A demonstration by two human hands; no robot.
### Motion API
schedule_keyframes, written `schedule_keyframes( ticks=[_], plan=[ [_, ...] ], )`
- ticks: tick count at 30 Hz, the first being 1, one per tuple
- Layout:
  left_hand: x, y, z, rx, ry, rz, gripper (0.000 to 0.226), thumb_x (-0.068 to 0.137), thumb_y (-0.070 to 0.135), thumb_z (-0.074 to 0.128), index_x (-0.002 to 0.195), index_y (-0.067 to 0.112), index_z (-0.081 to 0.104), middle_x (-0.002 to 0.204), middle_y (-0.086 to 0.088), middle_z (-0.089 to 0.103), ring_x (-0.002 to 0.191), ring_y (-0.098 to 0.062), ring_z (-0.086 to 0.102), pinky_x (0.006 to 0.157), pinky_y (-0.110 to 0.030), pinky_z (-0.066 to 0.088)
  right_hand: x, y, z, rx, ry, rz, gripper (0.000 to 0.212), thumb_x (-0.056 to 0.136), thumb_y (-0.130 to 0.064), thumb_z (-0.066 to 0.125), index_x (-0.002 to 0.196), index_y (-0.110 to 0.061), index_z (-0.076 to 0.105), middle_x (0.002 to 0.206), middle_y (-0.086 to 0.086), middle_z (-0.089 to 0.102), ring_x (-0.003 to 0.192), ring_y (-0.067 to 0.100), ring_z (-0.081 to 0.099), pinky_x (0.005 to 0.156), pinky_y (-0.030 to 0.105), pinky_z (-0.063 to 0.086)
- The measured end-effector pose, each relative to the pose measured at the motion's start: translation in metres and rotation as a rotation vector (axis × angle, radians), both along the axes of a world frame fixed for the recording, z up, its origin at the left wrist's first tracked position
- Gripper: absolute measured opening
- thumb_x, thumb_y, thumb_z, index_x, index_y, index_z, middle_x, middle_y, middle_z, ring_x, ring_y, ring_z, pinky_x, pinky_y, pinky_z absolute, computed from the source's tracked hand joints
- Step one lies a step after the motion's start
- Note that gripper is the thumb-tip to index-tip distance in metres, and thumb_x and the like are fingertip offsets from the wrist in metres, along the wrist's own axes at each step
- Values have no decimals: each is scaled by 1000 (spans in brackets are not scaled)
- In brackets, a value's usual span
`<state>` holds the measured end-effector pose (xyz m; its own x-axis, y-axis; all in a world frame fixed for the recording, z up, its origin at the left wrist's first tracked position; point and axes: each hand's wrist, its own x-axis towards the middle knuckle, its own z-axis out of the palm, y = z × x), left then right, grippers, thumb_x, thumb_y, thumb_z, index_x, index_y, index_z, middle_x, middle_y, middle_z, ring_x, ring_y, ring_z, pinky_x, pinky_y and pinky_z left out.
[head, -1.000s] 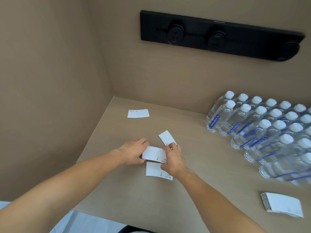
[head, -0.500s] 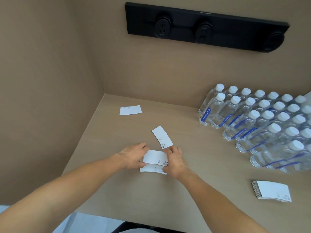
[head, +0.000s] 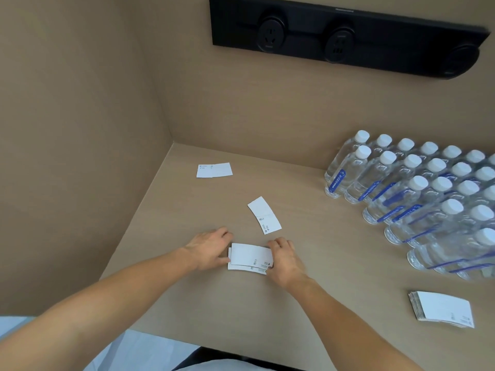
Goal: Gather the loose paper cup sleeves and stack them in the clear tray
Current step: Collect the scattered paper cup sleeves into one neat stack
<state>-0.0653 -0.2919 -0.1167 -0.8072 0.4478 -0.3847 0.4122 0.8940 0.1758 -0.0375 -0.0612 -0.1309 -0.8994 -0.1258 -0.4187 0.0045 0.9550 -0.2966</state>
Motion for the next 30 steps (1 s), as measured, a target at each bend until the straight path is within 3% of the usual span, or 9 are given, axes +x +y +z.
schedule_keyframes(
  ticks=[6, 10, 14, 16, 18, 20, 24, 27, 30],
  plan=[
    [-6, -4, -7, 160, -116, 389, 23, 92, 26, 55, 109, 12, 63, 110, -5, 62, 106, -26, 62, 89, -33, 52, 1, 12, 3, -143, 39, -296, 11, 88, -9, 47, 91, -11, 58, 106, 8, 59, 98, 29, 56, 78, 33, 52],
    [-10, 5, -8, 524, -435, 1060, 7, 88, 8, 62, 94, 7, 65, 83, -12, 67, 72, -26, 70, 65, -32, 61, -1, 18, 6, -313, -65, -623, 32, 85, 0, 41, 58, -16, 50, 67, 3, 49, 72, 28, 38, 63, 23, 38],
    [-9, 12, -5, 677, -601, 1194, 13, 88, 5, 67, 101, 2, 63, 84, -14, 71, 70, -25, 72, 64, -34, 61, -3, 9, 8, -408, -123, -754, 34, 82, 0, 38, 54, -16, 49, 61, 4, 52, 68, 26, 49, 62, 24, 44],
    [-8, 19, -6, 700, -639, 1203, 16, 90, 3, 64, 106, 1, 61, 90, -15, 73, 76, -26, 74, 68, -35, 61, -2, -1, 9, -441, -160, -741, 32, 82, 1, 40, 61, -14, 60, 69, 7, 59, 67, 27, 54, 59, 22, 50],
    [-7, 23, -7, 704, -630, 1206, 19, 90, 0, 61, 109, 0, 60, 93, -17, 74, 80, -28, 75, 70, -36, 61, -1, -7, 9, -410, -158, -692, 35, 80, 2, 40, 52, -18, 49, 60, 1, 51, 56, 20, 44, 39, 14, 32],
    [-8, 23, -9, 698, -615, 1192, 18, 91, 0, 59, 109, -1, 61, 93, -17, 74, 82, -29, 75, 74, -39, 62, -1, -8, 9, -389, -143, -671, 33, 78, 3, 39, 51, -15, 46, 55, 1, 47, 55, 20, 38, 37, 18, 28],
    [-12, 19, -12, 527, -411, 915, 23, 86, 10, 68, 108, 4, 66, 104, -12, 73, 92, -25, 71, 86, -35, 59, -2, -1, 9, -308, -66, -547, 14, 79, -6, 54, 88, 0, 62, 97, 17, 63, 82, 30, 55, 72, 34, 51],
    [-9, 17, -8, 283, -202, 366, 46, 76, 31, 77, 115, 12, 62, 116, -1, 58, 100, -16, 55, 91, -29, 50, -2, 1, 7, -200, -70, -216, 35, 77, -21, 66, 110, -11, 58, 121, 4, 48, 114, 21, 44, 93, 32, 48],
    [0, 24, -9, 170, -225, 149, 49, 75, 35, 76, 118, 19, 60, 121, 1, 47, 116, -16, 47, 98, -34, 48, 1, -6, 1, -80, -92, 8, 54, 80, -26, 67, 129, -16, 48, 130, -1, 40, 120, 20, 36, 94, 32, 47]
  ],
)
